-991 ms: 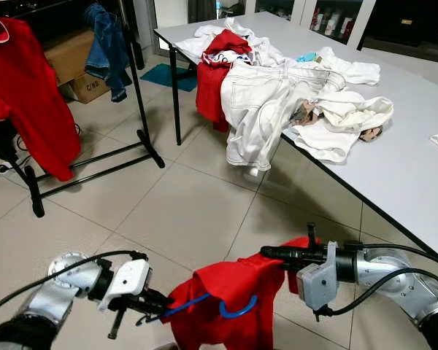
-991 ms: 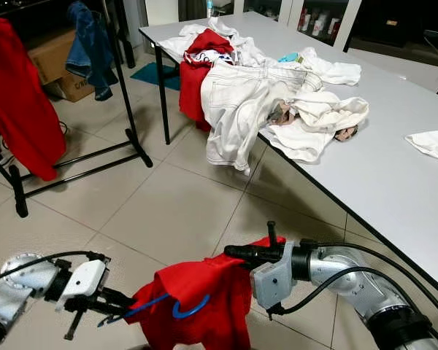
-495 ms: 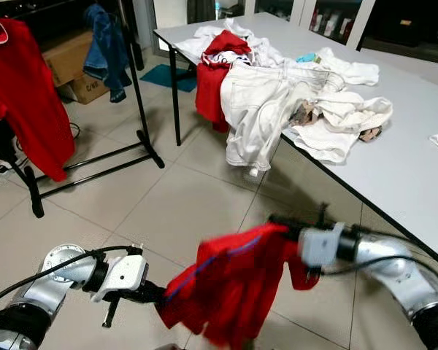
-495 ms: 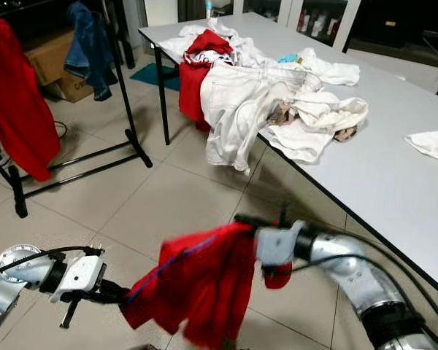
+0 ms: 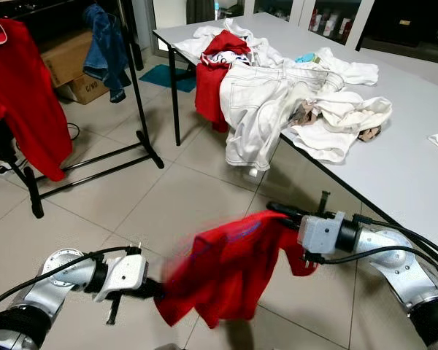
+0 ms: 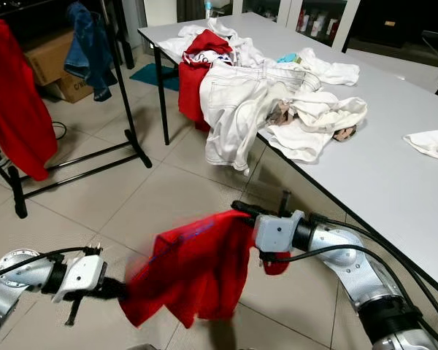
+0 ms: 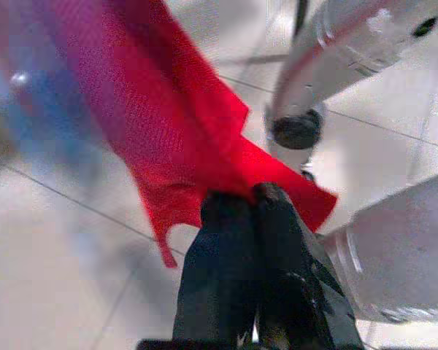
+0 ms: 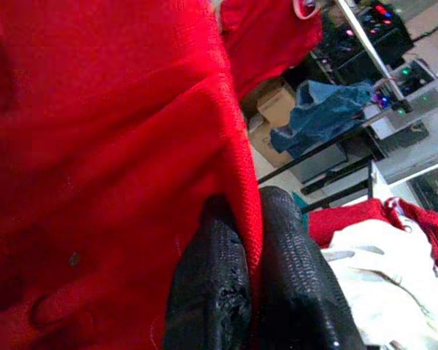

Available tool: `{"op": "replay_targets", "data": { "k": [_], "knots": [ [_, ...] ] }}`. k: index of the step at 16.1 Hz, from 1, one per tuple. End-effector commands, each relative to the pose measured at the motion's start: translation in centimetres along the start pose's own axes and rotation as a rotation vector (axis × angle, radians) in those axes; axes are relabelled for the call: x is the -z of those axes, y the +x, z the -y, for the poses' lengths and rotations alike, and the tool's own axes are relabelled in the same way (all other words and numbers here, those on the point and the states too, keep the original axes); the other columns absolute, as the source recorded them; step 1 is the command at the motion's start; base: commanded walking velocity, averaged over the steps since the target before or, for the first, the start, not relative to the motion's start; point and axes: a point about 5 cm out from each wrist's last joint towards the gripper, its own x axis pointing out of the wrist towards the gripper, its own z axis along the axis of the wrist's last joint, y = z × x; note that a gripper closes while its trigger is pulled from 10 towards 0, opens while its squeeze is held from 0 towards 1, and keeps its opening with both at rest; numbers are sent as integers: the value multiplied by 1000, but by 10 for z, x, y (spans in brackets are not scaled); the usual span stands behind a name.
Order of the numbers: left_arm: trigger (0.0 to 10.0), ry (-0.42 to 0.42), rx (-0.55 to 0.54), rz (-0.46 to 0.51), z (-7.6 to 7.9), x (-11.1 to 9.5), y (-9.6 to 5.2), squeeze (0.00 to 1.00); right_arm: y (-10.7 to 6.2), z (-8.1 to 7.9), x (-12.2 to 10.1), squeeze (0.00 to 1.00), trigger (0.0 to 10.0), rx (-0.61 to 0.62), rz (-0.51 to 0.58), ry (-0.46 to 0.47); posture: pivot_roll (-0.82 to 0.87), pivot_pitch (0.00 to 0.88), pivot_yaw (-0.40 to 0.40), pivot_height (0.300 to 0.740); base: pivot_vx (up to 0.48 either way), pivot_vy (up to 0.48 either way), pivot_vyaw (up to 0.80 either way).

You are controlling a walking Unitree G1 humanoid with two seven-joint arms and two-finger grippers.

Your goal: Hang hanger

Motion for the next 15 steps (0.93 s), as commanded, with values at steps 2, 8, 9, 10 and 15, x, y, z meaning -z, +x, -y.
{"op": "replay_targets", "data": {
  "k": [2, 8, 9, 10, 15],
  "knots": [
    [0, 48, -72, 9, -9, -5, 2, 0, 0, 24, -11, 0, 0, 128, 58, 39, -32, 0, -7, 740, 0, 0, 0],
    [10000, 118, -321, 77, -29, -16, 2, 169, 0, 25, -14, 0, 0, 127, 67, 100, -34, 0, -7, 740, 0, 0, 0],
    [10000, 107, -326, 82, -28, -15, 3, 439, -2, 25, -13, 0, 0, 129, 61, 107, -34, 0, -7, 740, 0, 0, 0],
    [10000, 90, -337, 87, -28, -14, 3, 1000, -5, 27, -11, 0, 0, 141, 53, 119, -36, 0, -4, 740, 0, 0, 0],
    [10000, 35, -577, 166, -39, -17, 1, 788, -16, 41, -9, 0, 0, 191, 54, 182, -40, 0, 1, 740, 0, 0, 0]
  ]
}}
